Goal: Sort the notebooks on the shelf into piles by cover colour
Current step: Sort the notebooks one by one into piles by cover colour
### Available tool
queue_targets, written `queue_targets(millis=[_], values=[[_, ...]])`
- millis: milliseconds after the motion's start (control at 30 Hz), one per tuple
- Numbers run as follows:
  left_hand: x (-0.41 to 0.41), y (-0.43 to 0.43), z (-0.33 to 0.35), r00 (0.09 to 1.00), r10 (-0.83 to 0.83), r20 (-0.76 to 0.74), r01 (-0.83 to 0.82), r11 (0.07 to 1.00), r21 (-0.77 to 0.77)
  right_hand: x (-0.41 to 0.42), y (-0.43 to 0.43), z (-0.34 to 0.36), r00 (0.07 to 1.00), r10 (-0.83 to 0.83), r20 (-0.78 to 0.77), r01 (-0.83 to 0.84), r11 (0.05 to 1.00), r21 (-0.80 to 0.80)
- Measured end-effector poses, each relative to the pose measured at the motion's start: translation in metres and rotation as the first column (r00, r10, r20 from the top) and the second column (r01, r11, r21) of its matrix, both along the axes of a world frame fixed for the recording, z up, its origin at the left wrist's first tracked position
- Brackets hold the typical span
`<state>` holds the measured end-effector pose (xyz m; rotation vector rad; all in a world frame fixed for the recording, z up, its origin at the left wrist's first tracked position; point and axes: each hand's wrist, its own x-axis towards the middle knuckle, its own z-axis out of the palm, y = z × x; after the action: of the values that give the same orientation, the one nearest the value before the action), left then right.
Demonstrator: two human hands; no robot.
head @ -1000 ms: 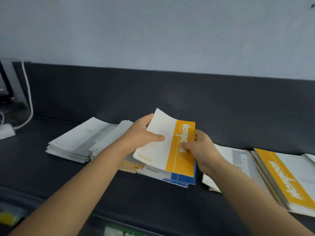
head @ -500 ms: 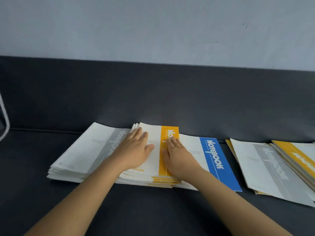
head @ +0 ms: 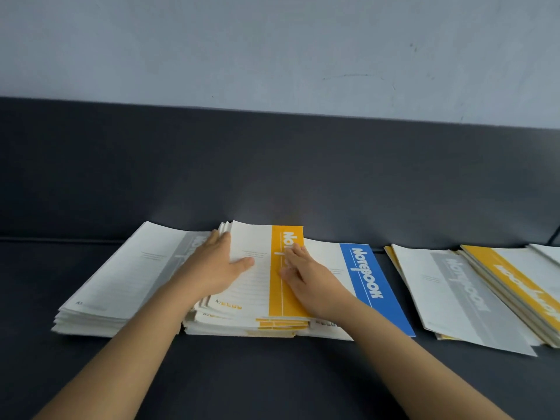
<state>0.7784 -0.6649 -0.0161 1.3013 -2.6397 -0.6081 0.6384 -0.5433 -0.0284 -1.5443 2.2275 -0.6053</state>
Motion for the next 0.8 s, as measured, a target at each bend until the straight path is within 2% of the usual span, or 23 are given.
queue_targets(millis=[167,400,533,600,700,800], values=[[0.005,0.01,0.003,0.979,0.007,-0.206,-0.001,1.0,0.026,-0.003,0.007,0.008,0.963,-0.191,0.19,0.216,0.969,-0.12],[0.011,-0.004,-0.012,0.998,0.007,-0.065,-0.008,1.0,-0.02,-0.022,0.017,0.01,0.898,-0.275,0.343,0.335,0.933,-0.13],[0.01,-0.004,-0.012,0.998,0.022,-0.065,-0.024,0.999,-0.027,-0.029,0.021,0.012,0.864,-0.278,0.42,0.406,0.878,-0.252],[0.01,-0.006,-0.013,0.997,0.024,-0.075,-0.025,1.0,-0.018,-0.037,0.029,0.017,0.795,-0.291,0.532,0.481,0.836,-0.262],[0.009,-0.007,-0.01,0.994,0.017,-0.109,-0.015,1.0,0.021,-0.051,0.042,0.025,0.629,-0.3,0.717,0.577,0.798,-0.172],[0.009,-0.008,-0.008,0.983,0.033,-0.179,-0.021,0.997,0.068,-0.062,0.05,0.025,0.574,-0.349,0.741,0.629,0.767,-0.127]])
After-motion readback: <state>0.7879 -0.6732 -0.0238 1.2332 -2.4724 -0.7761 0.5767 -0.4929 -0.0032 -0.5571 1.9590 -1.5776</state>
